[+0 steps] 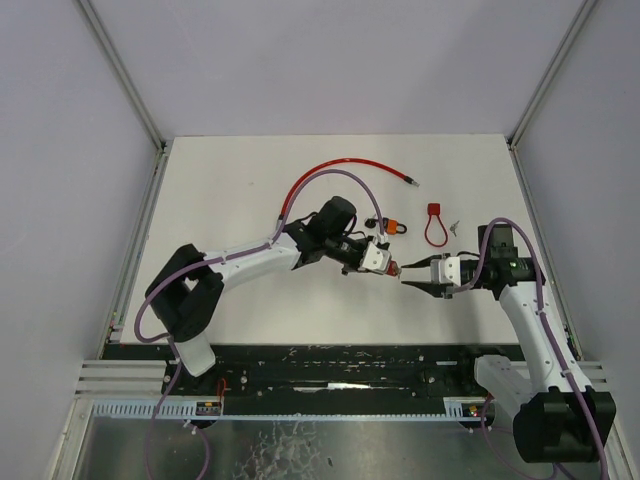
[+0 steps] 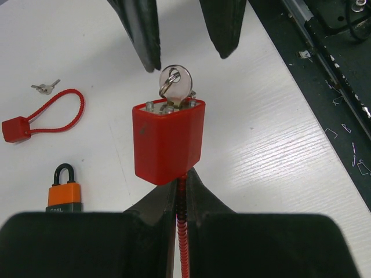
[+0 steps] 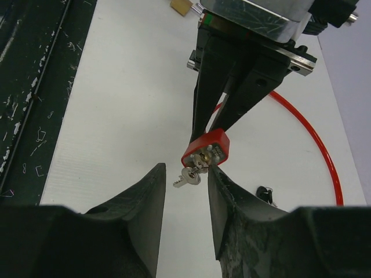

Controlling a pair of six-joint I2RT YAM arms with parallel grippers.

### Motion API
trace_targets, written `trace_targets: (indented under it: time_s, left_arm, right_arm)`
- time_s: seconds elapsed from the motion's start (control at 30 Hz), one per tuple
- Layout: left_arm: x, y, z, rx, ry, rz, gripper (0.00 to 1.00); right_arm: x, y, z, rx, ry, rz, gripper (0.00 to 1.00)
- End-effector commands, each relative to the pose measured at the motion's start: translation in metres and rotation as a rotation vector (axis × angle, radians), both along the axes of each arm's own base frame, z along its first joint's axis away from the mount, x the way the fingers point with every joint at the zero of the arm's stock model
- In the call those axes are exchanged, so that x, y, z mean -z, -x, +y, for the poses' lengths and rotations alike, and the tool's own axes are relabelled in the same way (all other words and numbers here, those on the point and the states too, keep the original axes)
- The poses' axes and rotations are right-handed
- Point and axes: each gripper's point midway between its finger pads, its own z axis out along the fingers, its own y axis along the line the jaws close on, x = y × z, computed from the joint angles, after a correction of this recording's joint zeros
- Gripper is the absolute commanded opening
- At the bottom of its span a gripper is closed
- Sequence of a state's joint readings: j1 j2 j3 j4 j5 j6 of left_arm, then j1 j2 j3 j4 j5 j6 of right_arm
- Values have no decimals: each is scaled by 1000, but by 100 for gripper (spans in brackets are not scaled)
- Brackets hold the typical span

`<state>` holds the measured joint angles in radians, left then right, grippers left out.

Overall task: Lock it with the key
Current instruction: Adjust the lock.

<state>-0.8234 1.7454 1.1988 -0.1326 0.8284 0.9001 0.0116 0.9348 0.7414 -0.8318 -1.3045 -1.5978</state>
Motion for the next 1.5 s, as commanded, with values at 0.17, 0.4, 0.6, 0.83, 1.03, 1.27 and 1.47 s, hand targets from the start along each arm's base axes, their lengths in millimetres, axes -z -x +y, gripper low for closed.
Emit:
trace_targets:
  time_s: [0.17,0.4,0.6,0.83,1.03,1.27,1.47]
  left_arm:
    - [-11,-6,-8,9,22,-42,0]
    - [-10,-5,-10,11,16,-43,0]
    - [-9,-6,-10,10,14,-42,0]
    - [-11,-7,-11,0,15,-43,0]
    - [-11,-9,-11,-15,16,-42,0]
    - [-14,-14,-11,-50,26,-48,0]
    - [-20,-19,-10,-93,55,-74,0]
  right_arm:
    - [-1,-9,7,12,11,-5,36]
    - [1,-11,10,16,20,5,27]
    - [1,-12,10,23,29,5,18]
    - [-1,-16,9,49,36,6,11]
    - [-3,-18,9,69,31,30,9]
    - [-5,-21,9,91,16,74,11]
    - [-22,-25,10,143,-29,148,34]
